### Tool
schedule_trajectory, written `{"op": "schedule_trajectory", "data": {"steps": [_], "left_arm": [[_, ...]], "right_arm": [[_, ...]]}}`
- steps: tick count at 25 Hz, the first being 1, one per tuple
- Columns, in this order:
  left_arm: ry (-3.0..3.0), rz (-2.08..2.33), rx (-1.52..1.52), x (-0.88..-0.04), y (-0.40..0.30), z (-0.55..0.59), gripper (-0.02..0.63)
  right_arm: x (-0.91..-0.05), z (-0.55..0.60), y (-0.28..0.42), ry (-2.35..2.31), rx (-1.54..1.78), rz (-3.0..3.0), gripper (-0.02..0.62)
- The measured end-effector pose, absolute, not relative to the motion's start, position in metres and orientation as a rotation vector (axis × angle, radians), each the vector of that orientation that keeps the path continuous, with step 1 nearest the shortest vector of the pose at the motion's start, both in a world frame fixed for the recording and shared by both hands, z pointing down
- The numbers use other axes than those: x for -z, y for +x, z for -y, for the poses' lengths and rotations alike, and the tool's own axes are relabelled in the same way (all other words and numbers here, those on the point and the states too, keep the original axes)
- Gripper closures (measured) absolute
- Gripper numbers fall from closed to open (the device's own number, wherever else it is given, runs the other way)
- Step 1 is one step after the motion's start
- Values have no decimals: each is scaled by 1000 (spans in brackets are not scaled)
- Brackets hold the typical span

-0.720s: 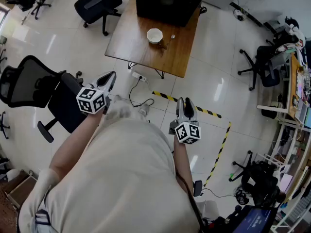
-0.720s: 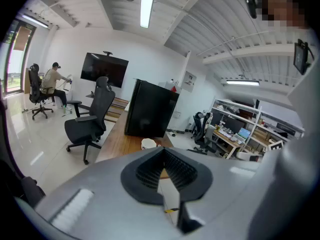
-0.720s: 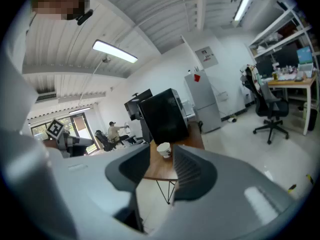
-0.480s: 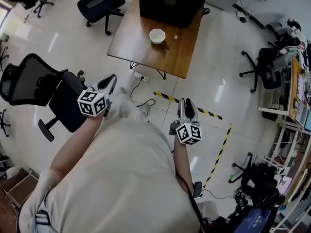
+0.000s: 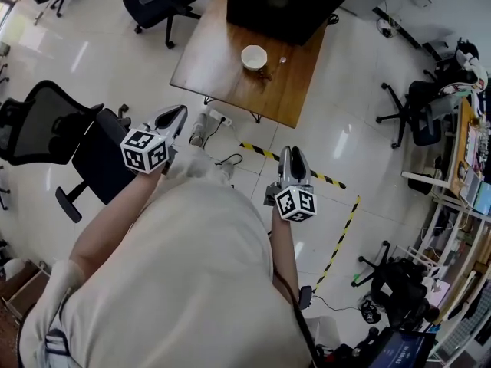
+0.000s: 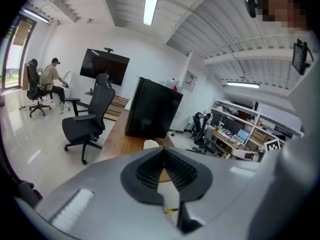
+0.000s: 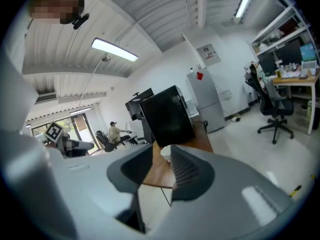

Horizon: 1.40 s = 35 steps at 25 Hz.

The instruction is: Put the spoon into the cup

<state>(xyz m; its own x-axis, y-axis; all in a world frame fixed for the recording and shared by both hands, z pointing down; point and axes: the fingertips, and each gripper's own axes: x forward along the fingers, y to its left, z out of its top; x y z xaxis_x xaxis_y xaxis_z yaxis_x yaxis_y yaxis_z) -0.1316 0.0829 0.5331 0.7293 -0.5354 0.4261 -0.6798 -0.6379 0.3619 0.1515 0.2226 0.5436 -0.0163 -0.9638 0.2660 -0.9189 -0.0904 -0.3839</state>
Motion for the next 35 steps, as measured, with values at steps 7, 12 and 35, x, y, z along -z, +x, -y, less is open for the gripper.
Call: {"op": "schedule_trajectory", "data": {"steps": [7,12,35], "left_arm": [[2482,809,-415,-533,-115,-24,606],[2552,688,-445,-529,-94,22,606],[2618,261,-419,-528,-70,126,606]], "right_arm": [[-543,-186,155,-2225,740,-1967,486],[-534,-145,157,-2291,737,-1903,486],[-561,-31,148,-2549,820,-1766,483]]}}
